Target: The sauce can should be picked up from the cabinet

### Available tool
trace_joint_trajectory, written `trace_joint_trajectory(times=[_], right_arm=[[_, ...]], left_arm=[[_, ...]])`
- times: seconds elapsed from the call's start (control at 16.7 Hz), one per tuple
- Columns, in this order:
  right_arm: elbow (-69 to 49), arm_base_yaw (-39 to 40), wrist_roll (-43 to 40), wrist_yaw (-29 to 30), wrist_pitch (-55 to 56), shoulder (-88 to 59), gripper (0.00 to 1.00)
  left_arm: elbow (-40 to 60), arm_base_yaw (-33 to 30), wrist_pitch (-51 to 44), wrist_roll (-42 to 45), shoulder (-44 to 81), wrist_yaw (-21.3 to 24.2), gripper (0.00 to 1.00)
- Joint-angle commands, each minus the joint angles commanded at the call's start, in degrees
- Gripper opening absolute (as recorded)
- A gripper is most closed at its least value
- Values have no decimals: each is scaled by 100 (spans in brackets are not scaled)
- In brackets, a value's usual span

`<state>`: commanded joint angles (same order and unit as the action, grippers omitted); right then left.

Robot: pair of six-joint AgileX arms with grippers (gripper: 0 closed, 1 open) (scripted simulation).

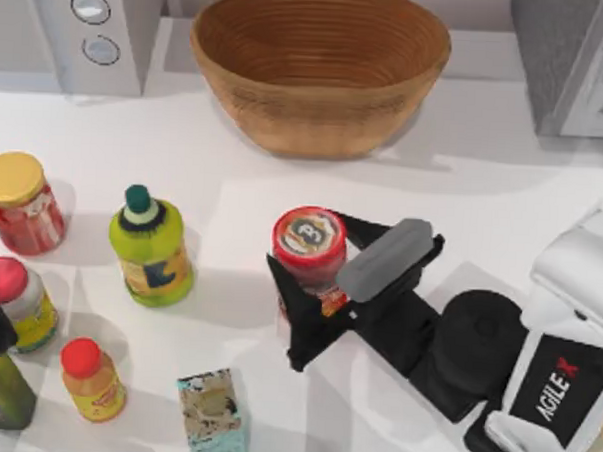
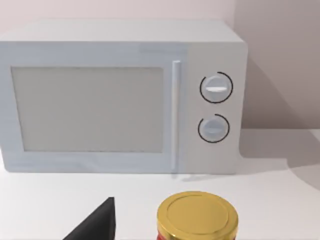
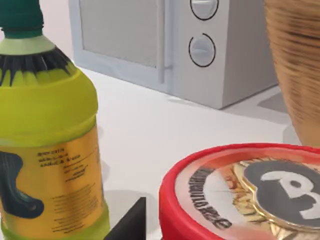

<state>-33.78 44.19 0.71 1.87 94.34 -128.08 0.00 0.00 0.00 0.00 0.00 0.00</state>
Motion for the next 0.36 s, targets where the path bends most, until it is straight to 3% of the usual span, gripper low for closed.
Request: trace_joint_trajectory(times=[0.36], right_arm=[[0,0,0,0,0,0,100]], left_arm=[[0,0,0,0,0,0,100]])
